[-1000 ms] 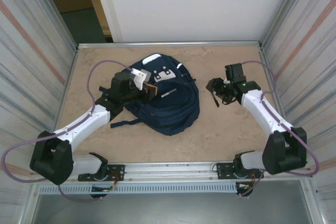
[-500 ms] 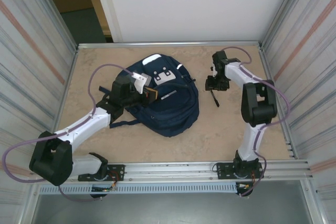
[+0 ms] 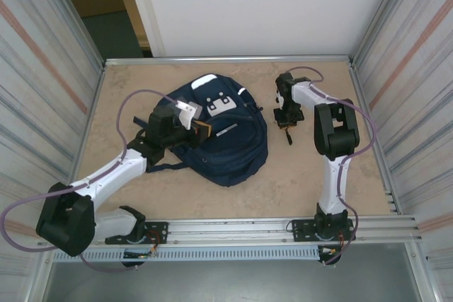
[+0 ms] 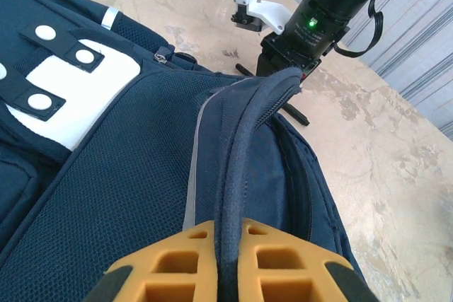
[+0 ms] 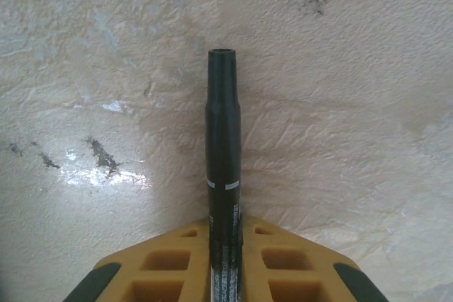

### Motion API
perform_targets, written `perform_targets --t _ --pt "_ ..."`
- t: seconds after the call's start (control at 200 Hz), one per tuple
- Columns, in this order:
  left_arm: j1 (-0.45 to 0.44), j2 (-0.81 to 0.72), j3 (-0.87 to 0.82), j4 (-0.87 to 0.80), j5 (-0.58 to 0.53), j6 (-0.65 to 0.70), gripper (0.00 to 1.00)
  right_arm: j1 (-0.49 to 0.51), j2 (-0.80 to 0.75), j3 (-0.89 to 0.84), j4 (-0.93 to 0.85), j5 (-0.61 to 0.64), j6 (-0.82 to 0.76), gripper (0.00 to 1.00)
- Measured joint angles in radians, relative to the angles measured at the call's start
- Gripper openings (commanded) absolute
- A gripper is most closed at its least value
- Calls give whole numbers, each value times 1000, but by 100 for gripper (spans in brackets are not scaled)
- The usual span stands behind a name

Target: Pack the student bag

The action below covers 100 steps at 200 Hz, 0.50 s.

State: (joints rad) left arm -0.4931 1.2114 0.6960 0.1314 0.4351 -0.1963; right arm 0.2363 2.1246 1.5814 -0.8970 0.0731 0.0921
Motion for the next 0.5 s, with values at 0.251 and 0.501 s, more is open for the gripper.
perform_targets --t 0.251,0.501 --pt "0 -1 -3 -2 5 -5 6 26 -109 -95 50 8 13 8" --pt "2 -11 35 -62 29 -14 5 103 -557 -204 224 -33 12 9"
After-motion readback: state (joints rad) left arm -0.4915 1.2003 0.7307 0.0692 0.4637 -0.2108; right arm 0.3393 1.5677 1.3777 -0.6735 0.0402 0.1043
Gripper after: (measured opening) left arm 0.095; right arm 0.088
